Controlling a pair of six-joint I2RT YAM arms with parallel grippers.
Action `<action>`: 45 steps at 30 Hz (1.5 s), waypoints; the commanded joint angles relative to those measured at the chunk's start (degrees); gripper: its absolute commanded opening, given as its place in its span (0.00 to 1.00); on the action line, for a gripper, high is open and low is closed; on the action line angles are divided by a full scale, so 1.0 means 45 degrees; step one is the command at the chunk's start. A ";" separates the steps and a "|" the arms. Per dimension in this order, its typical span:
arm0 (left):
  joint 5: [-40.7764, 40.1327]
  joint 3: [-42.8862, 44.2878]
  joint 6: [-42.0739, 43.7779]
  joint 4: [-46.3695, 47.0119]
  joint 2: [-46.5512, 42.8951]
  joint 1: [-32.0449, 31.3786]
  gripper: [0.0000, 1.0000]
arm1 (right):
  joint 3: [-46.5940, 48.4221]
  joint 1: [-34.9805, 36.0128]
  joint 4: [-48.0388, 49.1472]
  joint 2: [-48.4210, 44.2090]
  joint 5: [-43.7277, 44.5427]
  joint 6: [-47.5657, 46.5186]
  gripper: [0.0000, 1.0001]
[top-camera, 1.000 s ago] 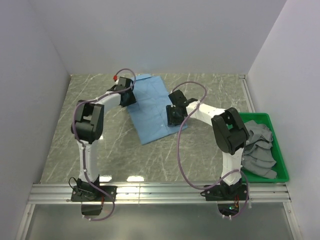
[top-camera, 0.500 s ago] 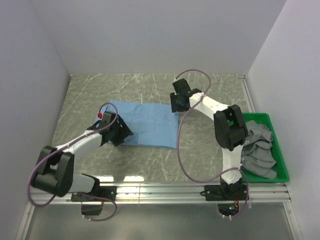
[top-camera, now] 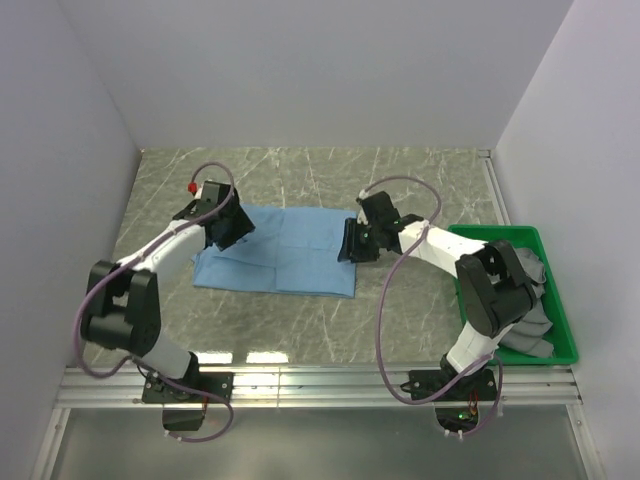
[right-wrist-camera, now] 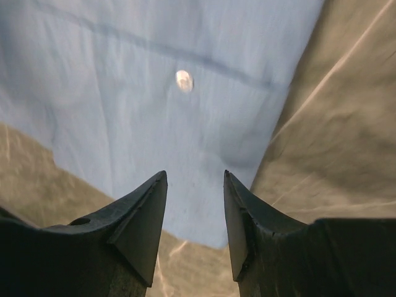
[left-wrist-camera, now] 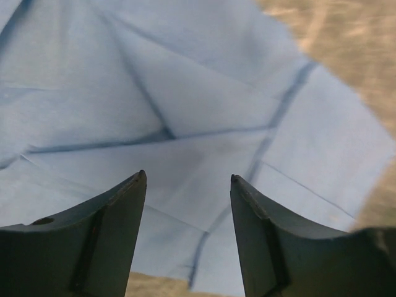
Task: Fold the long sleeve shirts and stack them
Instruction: Fold the shirt
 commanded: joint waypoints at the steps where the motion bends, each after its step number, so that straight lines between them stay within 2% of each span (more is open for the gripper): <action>1: -0.0185 0.0178 0.0314 -0.0169 0.0980 0.0385 0.62 | -0.0730 0.0162 0.1011 -0.0036 -0.1405 0.0923 0.49; 5: 0.0418 -0.0113 -0.0387 0.0046 0.1917 0.0678 0.61 | -0.0555 0.0007 0.0758 0.0744 -0.1736 0.0690 0.48; 12: 0.0538 -0.1560 -0.1503 0.0788 0.1646 0.1166 0.60 | 0.0517 -0.0657 0.0484 0.2540 -0.1679 0.0396 0.47; 15: 0.0363 -0.1327 -0.1270 0.0516 0.1276 0.1206 0.64 | 0.0986 -0.0853 0.0426 0.2602 -0.1581 0.0181 0.47; 18: 0.0323 -0.0859 -0.0802 0.0301 0.0632 0.1109 0.75 | 0.1203 -0.0971 0.0270 0.2018 -0.1387 -0.0092 0.47; 21: -0.0572 -0.0098 -0.0002 -0.0284 0.0046 -0.0018 0.86 | 0.0951 -0.1146 0.0133 0.0304 -0.0801 -0.0171 0.47; 22: -0.0904 0.0368 0.0445 -0.0402 -0.0149 -0.0430 0.94 | 0.0833 -0.1340 0.0075 -0.0090 -0.0606 -0.0112 0.48; 25: -0.2175 0.0976 0.1615 -0.0521 -0.0423 -0.2480 0.99 | 0.0131 -0.1653 -0.0198 -0.1672 0.0330 0.0121 0.52; 29: -0.2742 0.1154 0.2927 0.0376 -0.0405 -0.4902 0.99 | -0.0923 -0.2141 -0.0492 -0.3586 0.1718 0.0667 0.57; 31: -0.3172 0.1348 0.3997 0.0982 0.0022 -0.6309 0.97 | -0.1548 -0.2707 -0.0492 -0.4524 0.1857 0.1154 0.64; 33: -0.3522 0.1680 0.4607 0.1236 0.0510 -0.7555 0.93 | -0.2113 -0.3175 -0.0512 -0.5381 0.2089 0.1430 0.76; 36: -0.4419 0.3179 0.5622 0.0908 0.2321 -0.8885 0.93 | -0.2506 -0.3450 -0.0862 -0.6301 0.2752 0.1762 0.91; 40: -0.5184 0.4530 0.6267 0.0806 0.4101 -0.9964 0.90 | -0.2819 -0.3685 -0.1175 -0.7357 0.3611 0.2269 0.98; 45: -0.4541 0.4727 0.7011 0.1570 0.5199 -1.0337 0.81 | -0.3464 -0.3939 -0.1176 -0.8705 0.4688 0.2720 1.00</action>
